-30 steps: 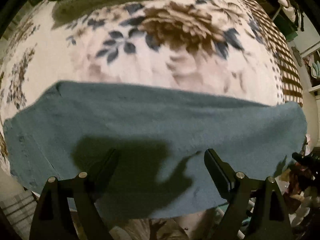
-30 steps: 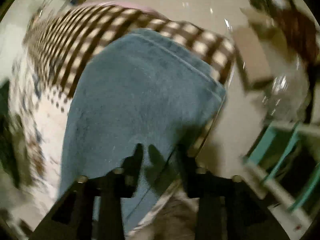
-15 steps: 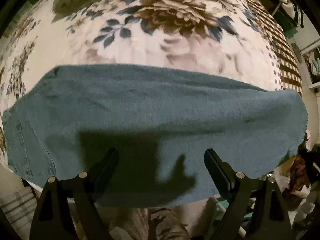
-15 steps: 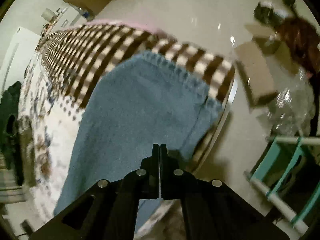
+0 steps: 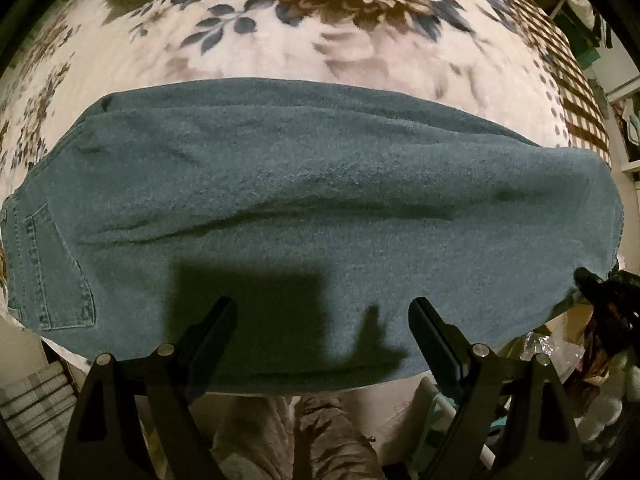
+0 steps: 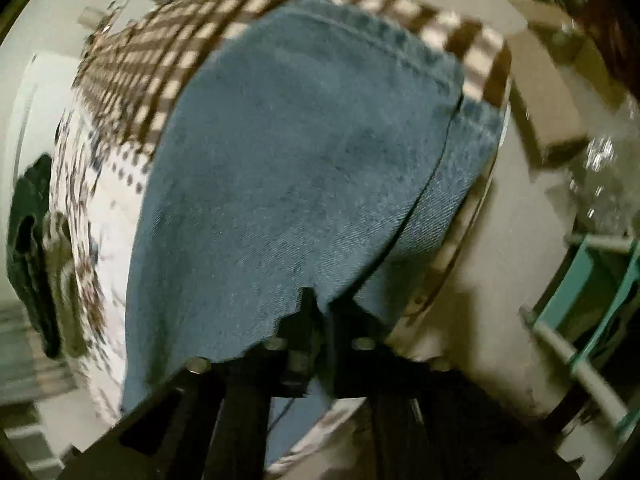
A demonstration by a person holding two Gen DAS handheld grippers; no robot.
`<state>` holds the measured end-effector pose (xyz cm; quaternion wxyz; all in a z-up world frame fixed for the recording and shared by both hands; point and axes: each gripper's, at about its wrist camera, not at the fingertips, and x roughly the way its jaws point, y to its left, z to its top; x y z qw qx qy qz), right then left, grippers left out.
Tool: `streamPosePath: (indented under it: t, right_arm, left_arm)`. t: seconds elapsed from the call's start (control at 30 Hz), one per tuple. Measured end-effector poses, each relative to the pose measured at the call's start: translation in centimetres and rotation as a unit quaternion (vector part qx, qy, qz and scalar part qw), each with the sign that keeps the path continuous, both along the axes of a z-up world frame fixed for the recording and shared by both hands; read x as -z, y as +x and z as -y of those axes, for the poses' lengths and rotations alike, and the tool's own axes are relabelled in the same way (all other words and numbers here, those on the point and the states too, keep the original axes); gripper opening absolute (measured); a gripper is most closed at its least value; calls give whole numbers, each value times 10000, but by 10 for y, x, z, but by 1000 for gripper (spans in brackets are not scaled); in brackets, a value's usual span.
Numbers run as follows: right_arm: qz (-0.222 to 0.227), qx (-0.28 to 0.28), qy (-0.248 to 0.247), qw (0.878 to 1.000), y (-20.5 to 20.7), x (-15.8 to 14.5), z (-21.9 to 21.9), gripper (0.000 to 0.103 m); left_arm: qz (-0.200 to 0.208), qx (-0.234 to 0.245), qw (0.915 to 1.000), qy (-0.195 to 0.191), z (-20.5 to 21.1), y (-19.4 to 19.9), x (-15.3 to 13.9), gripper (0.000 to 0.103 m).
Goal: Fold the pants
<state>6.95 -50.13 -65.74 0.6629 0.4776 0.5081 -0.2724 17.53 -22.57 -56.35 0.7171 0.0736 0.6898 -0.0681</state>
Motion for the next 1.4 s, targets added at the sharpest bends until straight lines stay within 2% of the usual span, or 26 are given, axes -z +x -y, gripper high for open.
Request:
streamPosePath:
  t: [0.13, 0.2, 0.3, 0.37, 0.4, 0.43, 0.47, 0.5, 0.6, 0.7, 0.77, 0.8, 0.83, 0.9, 0.97, 1.03, 1.07, 1.1, 1.13, 1.17, 1.2, 1.23, 1.27, 1.3, 1.33, 1.4]
  right_arm:
    - [52, 38, -210, 9998, -19, -31, -5, 3]
    - [-73, 77, -132, 9999, -30, -26, -2, 3]
    - [-400, -18, 236, 9989, -37, 3, 5, 4]
    - [-733, -144, 420, 9963, -34, 18, 12, 20]
    - [-835, -161, 399, 9956, -35, 16, 15, 26]
    - [-838, -179, 357, 9957, -35, 11, 17, 37]
    - [-758, -257, 289, 9964, -32, 2, 17, 43]
    - [-741, -354, 208, 9964, -29, -6, 14, 44]
    - [-716, -931, -36, 9931, -7, -34, -7, 45]
    - [-581, -1779, 229, 9821, 29, -46, -53, 45]
    - [-435, -2397, 536, 9684, 61, -49, -98, 45]
    - [-364, -2678, 670, 9604, 76, -50, -120, 45]
    - [-243, -3115, 836, 9462, 99, -50, -153, 45]
    - [-184, -3701, 867, 9247, 131, -52, -200, 45]
    - [-59, -4524, 712, 8889, 178, -51, -261, 48]
    - [-35, -5036, 479, 8626, 214, -46, -303, 48]
    - [-109, -5421, 411, 8393, 239, -37, -332, 49]
    - [-161, -5611, 362, 8268, 254, -33, -348, 49]
    - [-246, -5917, 266, 8053, 270, -26, -371, 49]
    - [-422, -6318, 85, 7739, 287, -15, -395, 49]
    - [-535, -6535, 21, 7551, 297, -9, -410, 49]
    - [-770, -6827, -199, 7264, 304, 0, -425, 43]
    - [-809, -6992, -257, 7099, 305, 1, -435, 1]
    - [-912, -7136, -407, 6934, 306, 0, -441, 2]
    - [-910, -7199, -637, 6851, 307, -6, -444, 2]
    - [-846, -7064, -739, 6989, 313, -19, -436, 2]
  left_arm:
    - [12, -28, 10000, -82, -1, -2, -11, 87]
    - [14, -10, 10000, -84, -3, -3, -13, 87]
    - [-51, 15, 10000, -43, -2, -5, -6, 87]
    - [-59, 22, 10000, -36, -2, -6, -2, 87]
    - [-49, 28, 10000, -27, -3, -6, -1, 87]
    - [-34, 20, 10000, -32, -4, -5, -2, 87]
    - [-11, -7, 10000, -51, -6, -5, -4, 87]
    - [14, -44, 10000, -63, -10, -4, -6, 87]
    - [59, -203, 9997, -126, -28, -1, -19, 87]
    - [231, -476, 9986, -91, -65, 5, -36, 87]
    - [324, -677, 9972, 62, -98, 10, -45, 87]
    - [366, -769, 9963, 147, -114, 12, -48, 87]
    - [423, -903, 9947, 263, -138, 16, -51, 87]
    - [502, -1206, 9901, 516, -184, 23, -52, 87]
    - [518, -1462, 9859, 620, -220, 29, -49, 87]
    - [516, -1731, 9809, 720, -259, 38, -43, 87]
    - [519, -1831, 9791, 723, -271, 43, -43, 87]
    - [534, -1929, 9771, 725, -282, 51, -43, 87]
    - [535, -2010, 9755, 719, -295, 57, -40, 87]
    - [542, -2078, 9743, 684, -306, 64, -36, 87]
    - [549, -2114, 9736, 665, -311, 69, -37, 87]
    - [535, -2149, 9731, 642, -318, 76, -36, 87]
    - [511, -2182, 9729, 577, -324, 81, -35, 87]
    - [501, -2212, 9726, 509, -325, 85, -33, 87]
    - [487, -2234, 9725, 445, -331, 89, -32, 87]
    - [495, -2258, 9723, 359, -340, 94, -32, 87]
